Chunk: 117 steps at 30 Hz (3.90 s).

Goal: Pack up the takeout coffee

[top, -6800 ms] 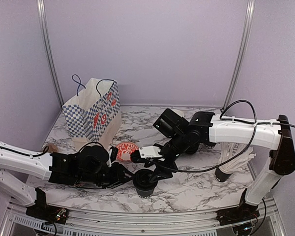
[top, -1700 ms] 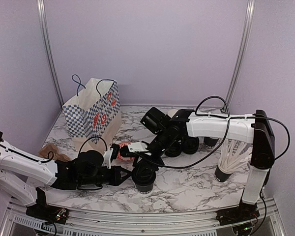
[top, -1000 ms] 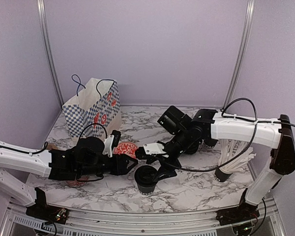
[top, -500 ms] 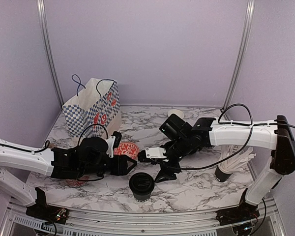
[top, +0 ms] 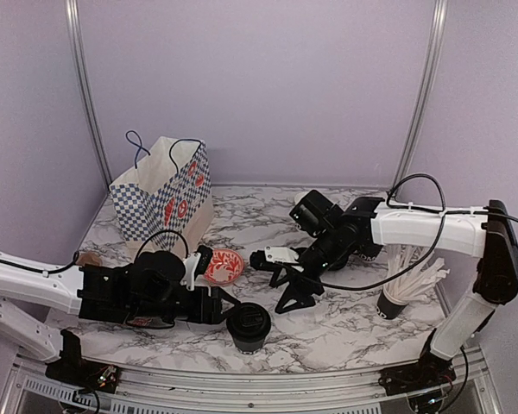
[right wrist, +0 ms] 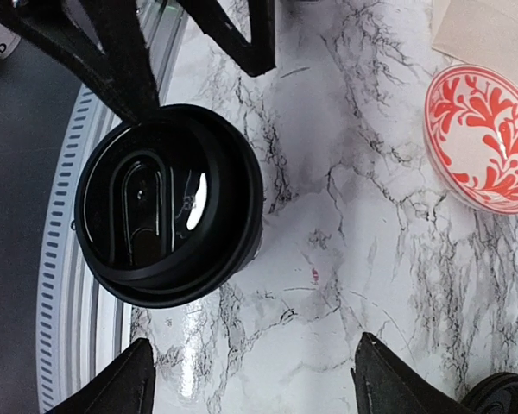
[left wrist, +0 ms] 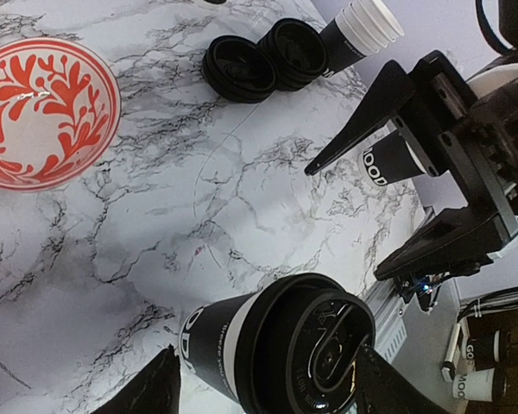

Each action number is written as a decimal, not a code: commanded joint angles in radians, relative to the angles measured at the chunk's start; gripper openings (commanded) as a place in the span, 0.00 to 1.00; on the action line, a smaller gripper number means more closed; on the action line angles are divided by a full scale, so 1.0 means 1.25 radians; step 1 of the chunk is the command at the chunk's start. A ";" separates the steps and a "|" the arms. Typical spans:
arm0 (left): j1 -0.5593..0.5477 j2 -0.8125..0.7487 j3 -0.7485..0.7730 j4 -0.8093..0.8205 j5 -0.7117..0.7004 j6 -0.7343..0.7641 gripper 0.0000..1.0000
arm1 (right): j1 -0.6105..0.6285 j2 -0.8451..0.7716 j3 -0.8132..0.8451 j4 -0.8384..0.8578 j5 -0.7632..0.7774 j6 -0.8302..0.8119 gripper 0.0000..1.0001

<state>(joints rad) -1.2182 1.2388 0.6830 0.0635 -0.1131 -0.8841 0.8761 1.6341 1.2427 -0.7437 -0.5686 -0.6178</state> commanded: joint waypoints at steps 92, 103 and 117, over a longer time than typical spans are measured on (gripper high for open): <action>-0.015 -0.055 -0.133 0.228 -0.158 -0.222 0.55 | -0.035 0.024 0.095 -0.093 0.063 0.027 0.86; 0.021 0.095 -0.095 0.380 0.035 -0.182 0.44 | 0.043 0.013 0.112 -0.065 0.141 -0.020 0.92; 0.037 0.166 -0.070 0.438 0.121 -0.192 0.35 | 0.082 0.009 0.068 -0.028 0.175 -0.032 0.86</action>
<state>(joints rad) -1.1797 1.4120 0.5552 0.5556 -0.0204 -1.1198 0.9703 1.6562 1.3319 -0.8043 -0.3695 -0.6491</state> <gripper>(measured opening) 0.355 0.874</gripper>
